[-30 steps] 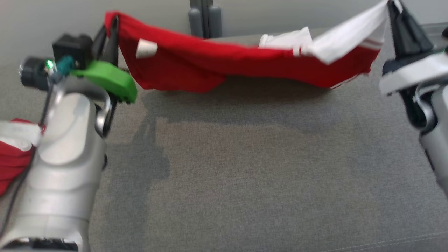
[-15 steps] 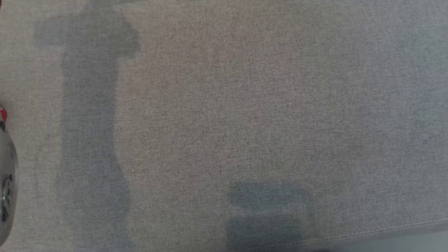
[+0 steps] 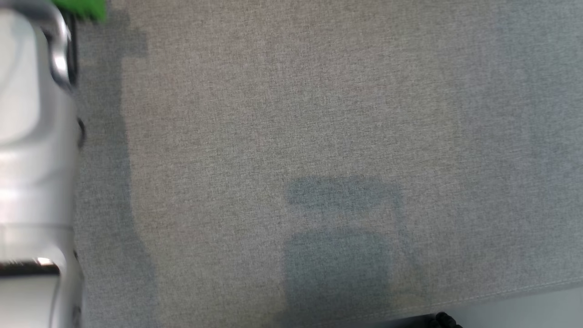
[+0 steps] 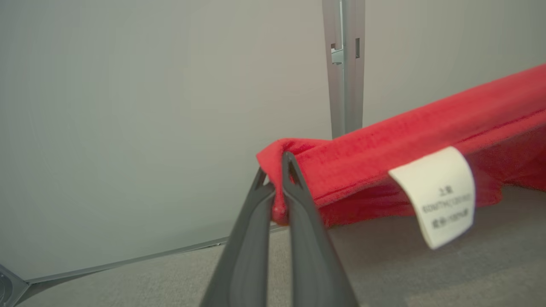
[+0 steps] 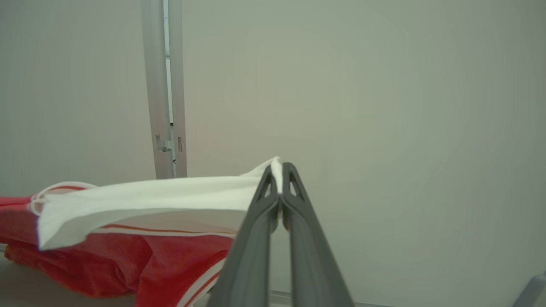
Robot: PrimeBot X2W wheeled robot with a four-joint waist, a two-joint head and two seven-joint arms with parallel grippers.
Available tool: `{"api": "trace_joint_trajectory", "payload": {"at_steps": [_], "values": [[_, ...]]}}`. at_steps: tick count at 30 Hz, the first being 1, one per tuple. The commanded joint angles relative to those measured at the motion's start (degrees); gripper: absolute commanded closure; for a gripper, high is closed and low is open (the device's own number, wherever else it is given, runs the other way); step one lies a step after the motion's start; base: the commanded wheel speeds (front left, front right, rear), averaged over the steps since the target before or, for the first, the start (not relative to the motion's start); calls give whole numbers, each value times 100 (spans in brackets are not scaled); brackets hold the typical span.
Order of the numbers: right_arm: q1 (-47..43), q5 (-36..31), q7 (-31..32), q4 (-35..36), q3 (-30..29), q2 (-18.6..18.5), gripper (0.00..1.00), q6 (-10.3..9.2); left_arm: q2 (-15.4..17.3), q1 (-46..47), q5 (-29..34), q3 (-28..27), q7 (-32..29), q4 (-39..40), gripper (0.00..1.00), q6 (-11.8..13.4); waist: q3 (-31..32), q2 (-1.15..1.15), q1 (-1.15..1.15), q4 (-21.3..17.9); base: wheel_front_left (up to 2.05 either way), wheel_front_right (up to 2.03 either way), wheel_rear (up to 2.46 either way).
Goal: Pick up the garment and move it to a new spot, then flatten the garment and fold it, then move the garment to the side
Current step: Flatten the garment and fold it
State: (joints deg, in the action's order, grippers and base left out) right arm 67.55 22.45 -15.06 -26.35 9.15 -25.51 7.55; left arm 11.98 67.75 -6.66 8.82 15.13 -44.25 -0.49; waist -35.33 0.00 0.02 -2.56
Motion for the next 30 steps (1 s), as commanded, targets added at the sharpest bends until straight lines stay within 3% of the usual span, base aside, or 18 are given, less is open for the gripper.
{"api": "trace_joint_trajectory", "payload": {"at_steps": [1, 6, 13, 15, 24, 30], "values": [[-268, 145, -15, 99, 47, -94, 100, -12, 7, -260, -103, -128, -1, 67, 100, 51, 189, 0, -2, -47, 0, 0, 0], [-1821, 784, -16, 463, 73, -319, 100, -17, -252, -1774, -342, -566, -2, 300, 100, 22, 717, 0, -2, -57, 0, 0, 0], [-3853, 1228, -17, 385, -112, -383, 100, -20, -627, -3695, -500, -1119, -4, 332, 100, -155, 1762, 0, -2, 17, 0, 0, 0], [-4401, 1263, -17, 330, 85, -407, 100, -19, -693, -4122, -467, -1194, -5, 292, 100, -225, 2074, 0, -2, 32, 0, 0, 0], [-6065, 1373, -18, 3, -67, -146, 100, -35, -828, -5568, -554, -1528, -4, 278, 100, -244, 3125, 0, -2, 16, 0, 0, 0], [-6747, 1345, -20, -89, -285, -76, 100, -51, -833, -6339, -856, -1403, -3, 286, 100, -289, 3549, 0, -2, -30, 0, 0, 0]]}}
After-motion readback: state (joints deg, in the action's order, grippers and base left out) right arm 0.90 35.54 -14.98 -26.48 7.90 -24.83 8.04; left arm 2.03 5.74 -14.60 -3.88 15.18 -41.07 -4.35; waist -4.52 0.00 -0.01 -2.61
